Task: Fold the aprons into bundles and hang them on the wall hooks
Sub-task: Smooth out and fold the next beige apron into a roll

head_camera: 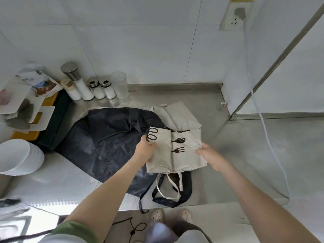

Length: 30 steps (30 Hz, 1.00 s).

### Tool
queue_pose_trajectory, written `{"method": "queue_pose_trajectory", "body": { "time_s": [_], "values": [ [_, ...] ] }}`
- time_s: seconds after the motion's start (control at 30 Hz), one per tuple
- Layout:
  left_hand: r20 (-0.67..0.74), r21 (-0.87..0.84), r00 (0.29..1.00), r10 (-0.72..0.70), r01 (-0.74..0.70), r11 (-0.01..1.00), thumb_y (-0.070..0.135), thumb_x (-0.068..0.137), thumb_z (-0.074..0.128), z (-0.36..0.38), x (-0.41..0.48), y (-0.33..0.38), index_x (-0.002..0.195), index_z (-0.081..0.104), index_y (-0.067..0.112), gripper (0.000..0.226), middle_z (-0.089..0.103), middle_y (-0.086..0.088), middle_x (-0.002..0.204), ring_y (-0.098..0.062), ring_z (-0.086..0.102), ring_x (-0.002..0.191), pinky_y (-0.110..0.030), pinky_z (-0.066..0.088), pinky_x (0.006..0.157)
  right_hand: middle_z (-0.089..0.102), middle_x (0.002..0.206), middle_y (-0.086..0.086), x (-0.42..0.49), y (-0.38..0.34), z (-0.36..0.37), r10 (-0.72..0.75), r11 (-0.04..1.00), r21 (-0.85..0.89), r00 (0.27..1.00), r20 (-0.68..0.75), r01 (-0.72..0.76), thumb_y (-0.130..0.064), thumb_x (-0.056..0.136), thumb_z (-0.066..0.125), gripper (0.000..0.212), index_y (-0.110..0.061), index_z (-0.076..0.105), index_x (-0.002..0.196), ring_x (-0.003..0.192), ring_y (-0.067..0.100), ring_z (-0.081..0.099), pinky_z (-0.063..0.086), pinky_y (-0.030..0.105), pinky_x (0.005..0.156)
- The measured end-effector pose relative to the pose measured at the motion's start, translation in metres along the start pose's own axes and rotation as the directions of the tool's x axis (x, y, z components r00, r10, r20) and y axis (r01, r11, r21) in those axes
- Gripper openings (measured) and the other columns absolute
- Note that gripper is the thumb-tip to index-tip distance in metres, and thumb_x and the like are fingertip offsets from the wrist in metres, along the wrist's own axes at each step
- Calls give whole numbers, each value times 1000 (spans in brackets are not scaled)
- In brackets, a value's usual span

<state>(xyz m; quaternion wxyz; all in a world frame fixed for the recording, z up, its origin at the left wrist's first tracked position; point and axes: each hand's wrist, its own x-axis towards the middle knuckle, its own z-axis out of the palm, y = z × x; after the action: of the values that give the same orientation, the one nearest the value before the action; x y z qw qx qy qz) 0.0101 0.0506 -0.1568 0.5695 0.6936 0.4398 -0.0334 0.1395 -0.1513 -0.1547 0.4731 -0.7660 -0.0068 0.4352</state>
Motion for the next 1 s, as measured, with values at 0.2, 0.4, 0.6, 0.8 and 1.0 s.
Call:
{"method": "queue_pose_trajectory", "body": {
  "time_s": [0.2,0.4,0.6,0.8,1.0],
  "values": [
    [163,890,863,479,-338,306,10,96,36,17,0,-19,152,-17,23,77,-15,-14,159,-34,-3,148,-44,1,120,70,109,10,22,23,9,58,986,164,993,-103,-41,-24,85,71,38,-5,62,117,96,24,68,55,41,88],
    [375,889,893,249,-422,175,52,101,16,26,19,-39,148,-22,31,64,-25,-9,158,-25,-19,147,-44,-8,118,71,103,1,33,21,8,52,942,335,995,-79,-22,-45,93,56,32,-19,64,109,95,19,67,52,39,90],
    [298,870,945,133,-326,369,51,101,13,41,19,-32,147,-26,30,63,-28,-4,157,-21,-23,145,-50,-8,118,58,86,3,40,32,4,-104,988,70,927,-360,138,-16,96,55,5,-14,57,92,83,19,51,39,29,74],
    [255,832,966,38,-240,500,66,94,16,57,22,-26,144,-32,34,77,-38,-2,152,-21,-32,142,-53,-18,112,59,81,1,43,36,1,-115,992,0,906,-406,126,-19,90,64,13,-8,58,94,80,20,55,43,33,77],
    [261,854,965,-13,-225,470,76,86,31,57,25,-26,141,-36,31,98,-43,-3,149,-23,-35,140,-55,-16,113,54,72,4,49,36,0,33,990,142,945,-327,14,-30,96,55,24,-11,53,82,60,16,48,43,26,55]
  ]
}}
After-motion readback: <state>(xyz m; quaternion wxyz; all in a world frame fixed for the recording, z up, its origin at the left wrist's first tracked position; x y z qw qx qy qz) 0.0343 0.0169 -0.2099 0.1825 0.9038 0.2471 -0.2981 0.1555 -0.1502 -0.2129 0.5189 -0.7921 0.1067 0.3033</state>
